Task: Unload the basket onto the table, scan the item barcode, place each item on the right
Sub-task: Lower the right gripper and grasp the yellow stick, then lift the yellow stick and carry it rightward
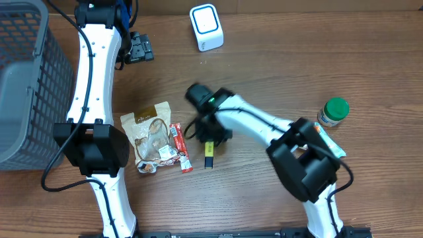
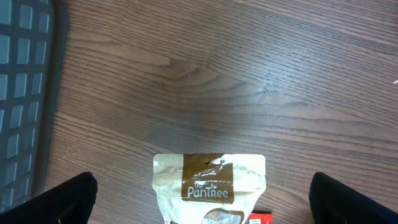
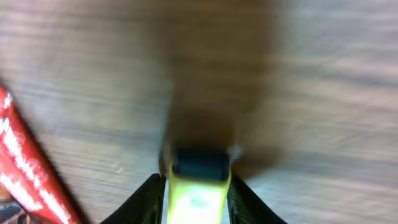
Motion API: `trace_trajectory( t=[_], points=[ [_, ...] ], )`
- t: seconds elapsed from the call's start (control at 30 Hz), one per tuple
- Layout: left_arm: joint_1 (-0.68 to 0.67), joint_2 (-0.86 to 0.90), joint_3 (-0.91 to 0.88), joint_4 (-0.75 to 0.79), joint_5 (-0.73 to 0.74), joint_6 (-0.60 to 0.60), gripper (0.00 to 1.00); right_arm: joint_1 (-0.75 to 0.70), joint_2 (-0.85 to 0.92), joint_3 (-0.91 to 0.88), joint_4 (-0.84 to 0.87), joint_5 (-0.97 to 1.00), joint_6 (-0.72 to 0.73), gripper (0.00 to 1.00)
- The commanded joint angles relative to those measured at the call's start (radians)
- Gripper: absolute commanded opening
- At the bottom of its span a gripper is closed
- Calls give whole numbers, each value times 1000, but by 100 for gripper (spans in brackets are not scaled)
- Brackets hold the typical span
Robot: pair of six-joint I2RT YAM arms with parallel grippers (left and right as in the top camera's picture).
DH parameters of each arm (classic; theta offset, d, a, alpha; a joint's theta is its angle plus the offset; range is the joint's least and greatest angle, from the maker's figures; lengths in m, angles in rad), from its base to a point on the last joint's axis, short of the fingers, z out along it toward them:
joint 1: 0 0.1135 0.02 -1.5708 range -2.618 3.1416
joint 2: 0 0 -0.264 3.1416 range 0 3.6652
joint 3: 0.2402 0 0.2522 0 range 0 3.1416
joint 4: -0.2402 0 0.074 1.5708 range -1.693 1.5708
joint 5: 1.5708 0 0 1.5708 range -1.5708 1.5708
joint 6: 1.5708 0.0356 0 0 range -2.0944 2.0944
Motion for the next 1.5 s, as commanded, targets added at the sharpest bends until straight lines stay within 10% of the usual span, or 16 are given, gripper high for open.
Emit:
trace_trajectory(
  t=[0.0,0.7,1.07,1.47],
  points=[
    [2,-8,1,1,-13,22,100,-58,12,-7,-8,-89,-90,35],
    [2,-8,1,1,-13,22,100,-154,-34,18,-126,-241,76,42],
    [2,-8,1,1,-13,22,100,-4,-33,-5,-121,-80,451,47],
    [2,-8,1,1,-13,22,100,89,-33,-5,-122,185,450,29]
  ],
)
